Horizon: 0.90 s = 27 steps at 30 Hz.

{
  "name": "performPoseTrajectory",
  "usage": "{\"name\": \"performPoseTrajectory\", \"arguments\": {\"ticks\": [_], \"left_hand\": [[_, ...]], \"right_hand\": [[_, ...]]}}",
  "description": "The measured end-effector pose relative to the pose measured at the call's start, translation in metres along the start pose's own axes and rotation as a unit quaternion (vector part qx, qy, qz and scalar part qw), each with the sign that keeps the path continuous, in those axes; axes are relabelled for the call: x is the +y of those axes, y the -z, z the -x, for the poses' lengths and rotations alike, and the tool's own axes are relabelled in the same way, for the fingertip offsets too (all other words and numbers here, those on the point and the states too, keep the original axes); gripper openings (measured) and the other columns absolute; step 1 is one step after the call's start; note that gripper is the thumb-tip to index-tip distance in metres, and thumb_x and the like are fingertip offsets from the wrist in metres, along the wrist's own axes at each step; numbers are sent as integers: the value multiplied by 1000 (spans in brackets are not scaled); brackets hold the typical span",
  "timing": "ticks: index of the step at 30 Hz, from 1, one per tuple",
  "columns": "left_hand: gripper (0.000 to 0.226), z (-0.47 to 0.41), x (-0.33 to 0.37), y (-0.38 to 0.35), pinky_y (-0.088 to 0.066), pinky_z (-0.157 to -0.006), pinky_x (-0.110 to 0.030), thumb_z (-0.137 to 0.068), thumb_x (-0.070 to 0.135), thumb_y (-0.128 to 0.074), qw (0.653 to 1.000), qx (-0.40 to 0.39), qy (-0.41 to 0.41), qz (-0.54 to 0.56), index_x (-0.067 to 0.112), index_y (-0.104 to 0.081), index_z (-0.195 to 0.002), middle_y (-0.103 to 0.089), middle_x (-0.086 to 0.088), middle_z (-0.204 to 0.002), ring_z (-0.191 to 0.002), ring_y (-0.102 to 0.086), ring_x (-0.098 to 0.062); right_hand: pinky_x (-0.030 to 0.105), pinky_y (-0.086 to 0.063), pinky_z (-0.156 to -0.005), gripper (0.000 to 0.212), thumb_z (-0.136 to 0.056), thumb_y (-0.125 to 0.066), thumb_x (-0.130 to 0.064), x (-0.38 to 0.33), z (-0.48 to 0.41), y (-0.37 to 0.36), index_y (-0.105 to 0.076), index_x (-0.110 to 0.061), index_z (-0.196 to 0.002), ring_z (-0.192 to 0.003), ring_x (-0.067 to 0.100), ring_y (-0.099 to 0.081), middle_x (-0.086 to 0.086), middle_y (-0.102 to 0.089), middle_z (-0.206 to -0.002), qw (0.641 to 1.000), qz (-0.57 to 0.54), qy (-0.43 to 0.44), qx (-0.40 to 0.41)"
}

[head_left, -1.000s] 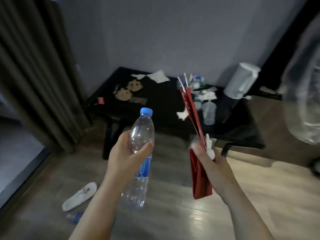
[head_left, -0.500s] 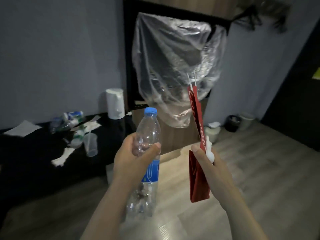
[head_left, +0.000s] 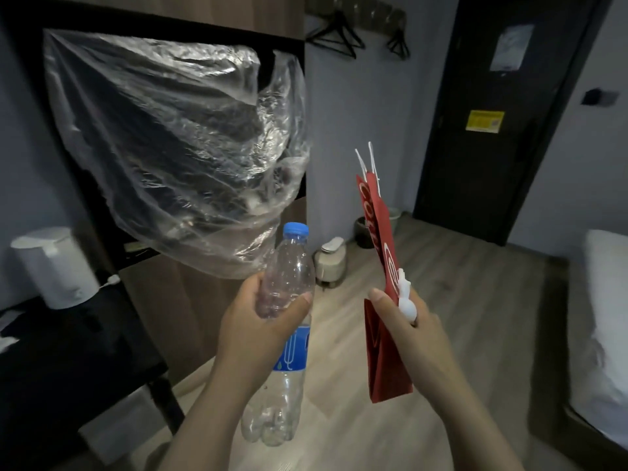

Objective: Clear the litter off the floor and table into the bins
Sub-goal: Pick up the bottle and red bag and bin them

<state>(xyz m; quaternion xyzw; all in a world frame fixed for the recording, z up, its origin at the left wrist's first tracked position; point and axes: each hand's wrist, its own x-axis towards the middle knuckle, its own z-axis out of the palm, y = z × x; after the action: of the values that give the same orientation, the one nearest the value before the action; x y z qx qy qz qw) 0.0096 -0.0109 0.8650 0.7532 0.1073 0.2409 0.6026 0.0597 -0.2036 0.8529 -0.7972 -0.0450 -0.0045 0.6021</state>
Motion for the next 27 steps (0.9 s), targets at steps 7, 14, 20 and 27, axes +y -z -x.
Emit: {"name": "performPoseTrajectory", "arguments": {"ticks": [7,14,20,27], "left_hand": [[30,-106,-29,-31,-44,-54,-3,-72,34,-78,998,-65,-13,24,42,-59,-94,-67,30,-87,-77,-65,10],[36,-234,-48,-44,-47,-57,-9,-72,33,-78,993,-113,-19,38,38,-60,-103,-71,16,-90,-76,-67,4],[36,-317,-79,-77,-45,-60,-13,-71,34,-79,992,-117,-13,36,41,-58,-100,-70,12,-87,-74,-64,8],[36,-397,-100,-157,-40,-50,0,-72,35,-78,989,-145,-15,30,45,-55,-97,-68,11,-88,-75,-62,12]], "right_hand": [[37,-52,-87,86,-54,-49,-87,10,-87,-18,-51,-39,-125,-103,13,-59,0,-58,-118,998,15,-20,61],[36,-48,-92,99,-50,-47,-91,-3,-176,-52,-40,-45,-137,-105,9,-57,-1,-53,-126,991,33,-54,116],[48,-47,-99,88,-55,-47,-90,16,-243,-49,-43,-45,-131,-119,20,-52,-4,-56,-124,983,43,-83,155],[42,-50,-93,77,-56,-48,-88,41,-347,-28,-52,-43,-118,-107,17,-58,0,-61,-112,979,38,-97,174]]}}
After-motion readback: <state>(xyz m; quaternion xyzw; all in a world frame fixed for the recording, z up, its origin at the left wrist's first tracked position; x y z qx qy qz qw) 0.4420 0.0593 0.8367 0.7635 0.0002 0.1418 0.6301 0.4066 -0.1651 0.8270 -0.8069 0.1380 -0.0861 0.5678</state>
